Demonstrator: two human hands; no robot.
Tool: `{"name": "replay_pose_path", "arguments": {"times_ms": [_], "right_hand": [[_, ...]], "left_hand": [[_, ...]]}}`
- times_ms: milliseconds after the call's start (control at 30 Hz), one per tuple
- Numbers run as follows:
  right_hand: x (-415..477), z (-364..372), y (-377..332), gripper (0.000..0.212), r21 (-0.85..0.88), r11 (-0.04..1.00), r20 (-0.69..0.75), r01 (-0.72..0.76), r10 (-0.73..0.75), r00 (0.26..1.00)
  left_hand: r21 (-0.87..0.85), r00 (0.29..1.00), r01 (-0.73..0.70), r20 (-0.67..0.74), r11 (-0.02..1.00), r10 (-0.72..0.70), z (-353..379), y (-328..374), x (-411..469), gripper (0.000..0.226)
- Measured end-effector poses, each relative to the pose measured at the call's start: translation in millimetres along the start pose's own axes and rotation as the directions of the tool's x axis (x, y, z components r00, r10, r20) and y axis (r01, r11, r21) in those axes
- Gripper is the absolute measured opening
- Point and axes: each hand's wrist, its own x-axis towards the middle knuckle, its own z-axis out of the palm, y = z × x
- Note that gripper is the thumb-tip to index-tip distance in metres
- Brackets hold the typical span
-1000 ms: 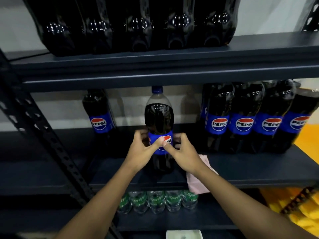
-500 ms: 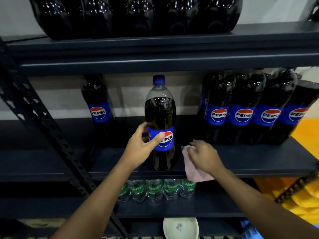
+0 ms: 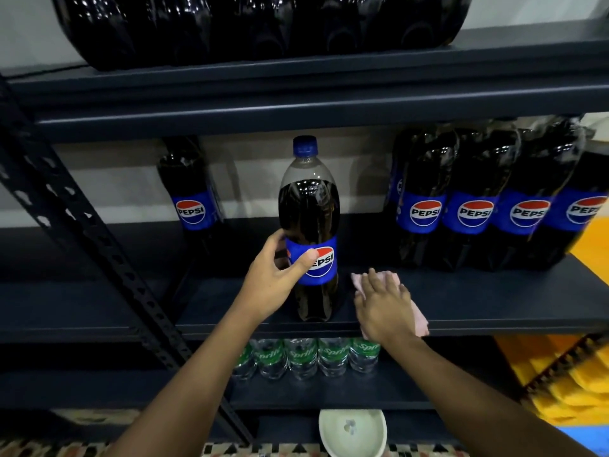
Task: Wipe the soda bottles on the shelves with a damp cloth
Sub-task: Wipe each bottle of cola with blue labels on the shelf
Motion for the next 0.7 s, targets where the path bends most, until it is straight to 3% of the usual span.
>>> {"name": "replay_pose_path", "arguments": {"times_ms": [100,167,200,233,267,300,333,433,533,633,700], "right_hand": [[5,-2,4,0.056,0.063,0.998,0.009,-0.015,0.015,1.000],[3,-13,2,0.048,0.373,0.926,0.016,-0.052,0.049,0.999],[-1,-27,-3,0.046,0.630,0.773,0.029,-0.074,0.072,0.997],[-8,-39,-11,0.044,0.847,0.527,0.040,-0.071,0.069,0.997],[-16,-51,-23,0.045,0.956,0.286,0.048,-0.066,0.072,0.996],[-25,-64,-37,0.046,0.989,0.140,0.032,-0.042,0.073,0.997],[-32,-72,-51,0.047,0.996,0.092,-0.021,0.015,0.064,0.998],[-45,-71,-88,0.049,0.951,0.181,-0.264,0.249,0.063,0.963],[-36,-78,-103,0.055,0.833,0.362,-0.469,0.418,0.062,0.881],[-13,-109,-108,0.052,0.539,0.584,-0.739,0.606,-0.016,0.673],[3,-141,-113,0.050,0.401,0.668,-0.824,0.628,-0.038,0.566]], "left_hand": [[-0.010,1.000,0.007,0.004,1.000,-0.007,0,3,-1,0.061],[-0.016,1.000,0.020,0.009,1.000,-0.020,-1,3,-2,0.061],[-0.018,1.000,0.022,0.008,1.000,-0.022,-1,4,-1,0.061],[-0.015,1.000,0.026,0.012,1.000,-0.026,-1,4,-1,0.062],[-0.008,1.000,0.026,0.011,1.000,-0.026,-1,4,0,0.064],[0.001,1.000,0.026,0.008,1.000,-0.026,-1,4,1,0.065],[0.008,1.000,0.027,0.007,1.000,-0.027,0,4,1,0.067],[0.048,0.999,0.024,0.025,0.999,-0.025,0,6,1,0.065],[0.115,0.999,-0.001,0.047,0.993,-0.005,-4,7,0,0.057],[0.132,0.998,0.007,0.060,0.991,-0.015,-7,2,5,0.055],[0.104,0.996,0.020,0.079,0.994,-0.029,-5,0,6,0.068]]}}
